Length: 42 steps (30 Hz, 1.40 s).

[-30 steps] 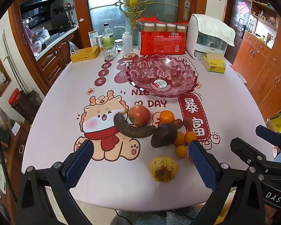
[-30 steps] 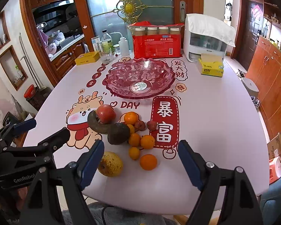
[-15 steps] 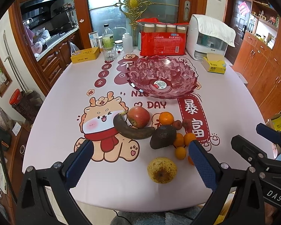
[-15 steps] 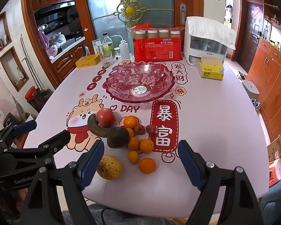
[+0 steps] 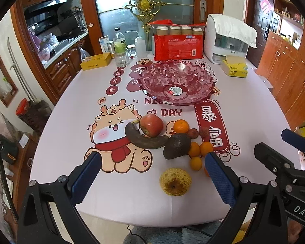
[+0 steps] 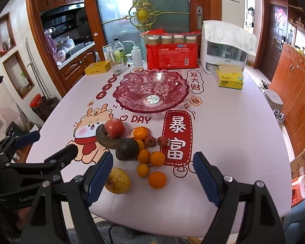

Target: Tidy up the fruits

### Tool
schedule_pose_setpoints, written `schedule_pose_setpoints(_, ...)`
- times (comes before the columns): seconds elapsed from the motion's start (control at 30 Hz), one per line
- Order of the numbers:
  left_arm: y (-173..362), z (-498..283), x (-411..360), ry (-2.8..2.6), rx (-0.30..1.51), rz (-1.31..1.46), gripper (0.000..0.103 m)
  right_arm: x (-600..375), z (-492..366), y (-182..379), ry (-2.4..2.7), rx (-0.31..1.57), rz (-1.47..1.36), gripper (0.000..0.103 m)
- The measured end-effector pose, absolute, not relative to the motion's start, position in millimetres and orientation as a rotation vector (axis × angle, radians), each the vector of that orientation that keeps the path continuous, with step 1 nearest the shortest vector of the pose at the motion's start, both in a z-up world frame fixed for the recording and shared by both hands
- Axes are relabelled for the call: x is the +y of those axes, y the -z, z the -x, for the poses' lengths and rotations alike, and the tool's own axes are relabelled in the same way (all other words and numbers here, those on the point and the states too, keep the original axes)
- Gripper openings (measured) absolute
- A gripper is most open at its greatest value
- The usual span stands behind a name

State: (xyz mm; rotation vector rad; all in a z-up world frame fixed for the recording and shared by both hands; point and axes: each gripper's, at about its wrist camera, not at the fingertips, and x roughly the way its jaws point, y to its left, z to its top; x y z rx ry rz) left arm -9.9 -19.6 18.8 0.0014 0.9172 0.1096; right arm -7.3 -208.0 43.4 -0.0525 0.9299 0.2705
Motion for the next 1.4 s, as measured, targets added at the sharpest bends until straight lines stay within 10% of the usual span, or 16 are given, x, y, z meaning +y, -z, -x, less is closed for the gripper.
schedule_pose_setpoints(1.4, -7.4, 19.4, -2.9, -0.102, 0.991, 0.054, 0.101, -191.9, 17.5, -35.2, -0.294, 0.950, 0.099, 0.081)
